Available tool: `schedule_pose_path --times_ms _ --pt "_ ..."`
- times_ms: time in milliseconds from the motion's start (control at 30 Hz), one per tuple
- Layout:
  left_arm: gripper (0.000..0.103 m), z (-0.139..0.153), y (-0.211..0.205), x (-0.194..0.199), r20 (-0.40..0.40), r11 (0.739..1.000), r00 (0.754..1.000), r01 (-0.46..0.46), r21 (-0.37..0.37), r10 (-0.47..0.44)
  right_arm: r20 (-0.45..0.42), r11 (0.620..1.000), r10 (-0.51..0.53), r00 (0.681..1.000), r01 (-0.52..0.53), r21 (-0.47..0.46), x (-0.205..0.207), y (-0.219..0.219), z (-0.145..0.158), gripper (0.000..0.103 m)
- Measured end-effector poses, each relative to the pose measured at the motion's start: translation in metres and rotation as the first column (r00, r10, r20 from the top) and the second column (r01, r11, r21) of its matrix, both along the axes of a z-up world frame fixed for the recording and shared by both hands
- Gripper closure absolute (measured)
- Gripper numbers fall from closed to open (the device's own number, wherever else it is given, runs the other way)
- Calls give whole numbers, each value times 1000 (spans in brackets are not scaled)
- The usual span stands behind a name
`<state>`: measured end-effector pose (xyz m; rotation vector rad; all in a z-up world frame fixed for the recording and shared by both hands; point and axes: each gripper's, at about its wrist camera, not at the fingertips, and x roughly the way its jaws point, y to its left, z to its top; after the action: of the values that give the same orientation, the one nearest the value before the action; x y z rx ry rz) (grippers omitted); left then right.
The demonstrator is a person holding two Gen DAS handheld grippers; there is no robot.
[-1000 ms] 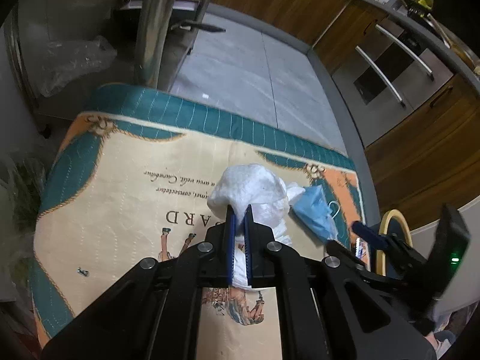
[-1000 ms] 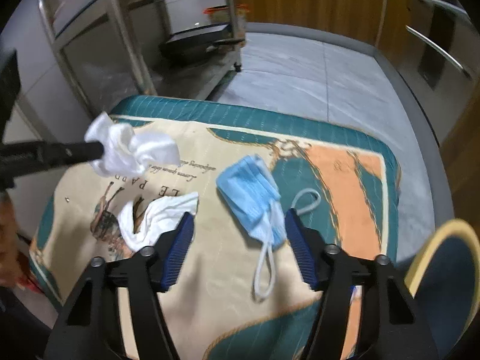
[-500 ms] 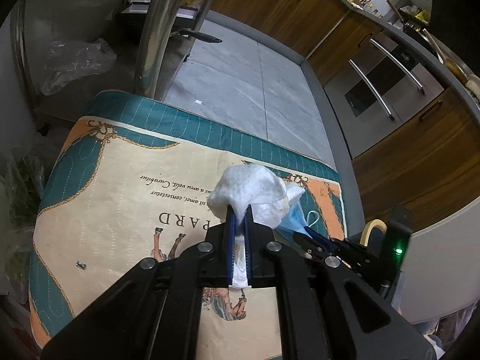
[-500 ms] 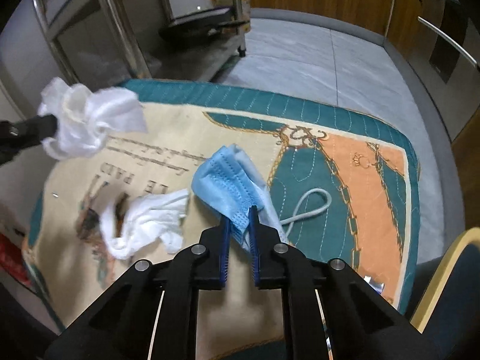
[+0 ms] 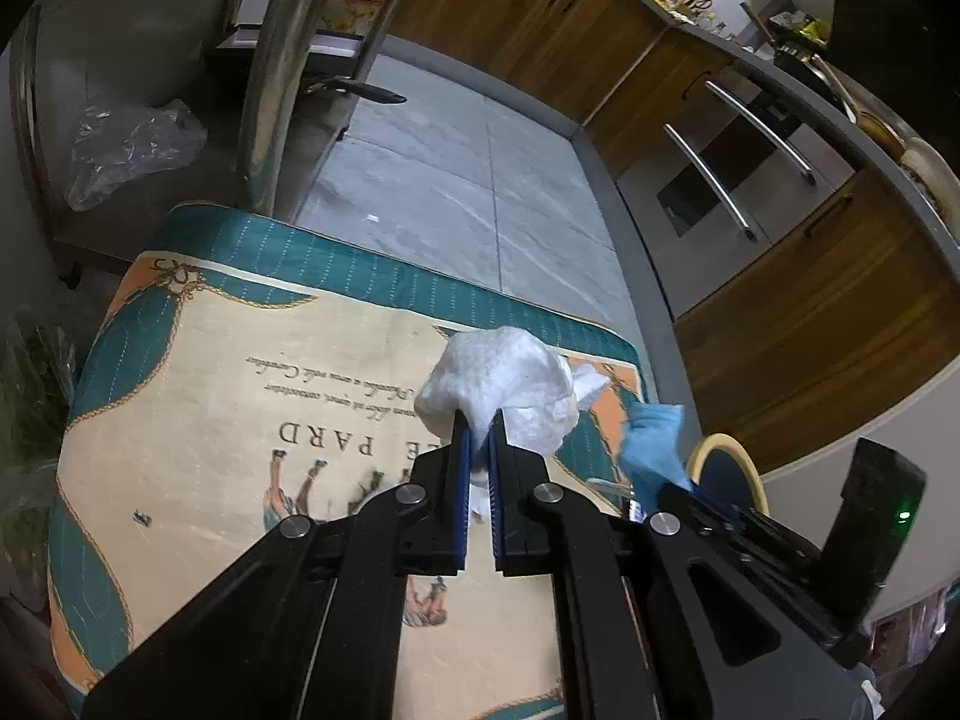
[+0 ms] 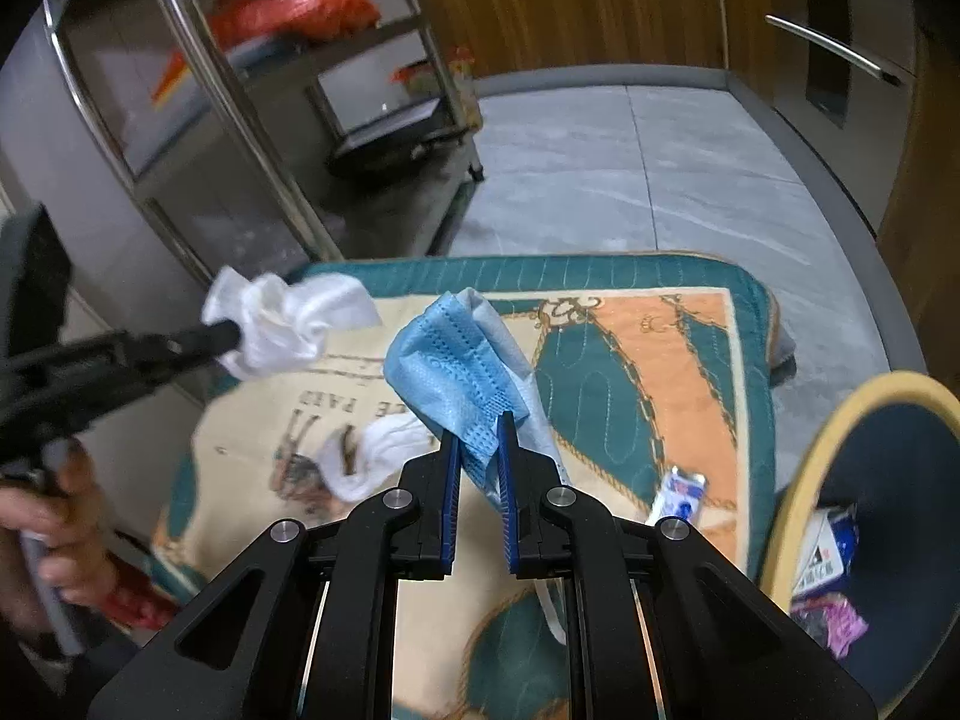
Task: Collect trash
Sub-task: 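Carry the white tissue and blue mask over the teal bin with both tools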
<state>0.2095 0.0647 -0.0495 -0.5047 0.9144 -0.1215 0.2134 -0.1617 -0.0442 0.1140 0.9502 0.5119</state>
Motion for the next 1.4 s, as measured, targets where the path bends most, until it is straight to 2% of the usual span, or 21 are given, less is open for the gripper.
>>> schedule_pose_path --times_ms 233,600,1067,1400 --pt "98 19 -15 -17 32 999 999 33 -1 -33 34 997 -42 999 40 64 -29 -31 27 90" --pt "98 37 -48 -36 70 993 991 115 11 -115 75 991 -109 991 102 88 -69 -76 47 90" --pt "98 41 -104 -41 101 971 966 236 43 -240 73 972 -217 973 209 110 -92 -134 39 90" --pt "98 42 -168 -38 109 936 930 346 68 -352 69 947 -310 948 302 106 -101 -178 33 90"
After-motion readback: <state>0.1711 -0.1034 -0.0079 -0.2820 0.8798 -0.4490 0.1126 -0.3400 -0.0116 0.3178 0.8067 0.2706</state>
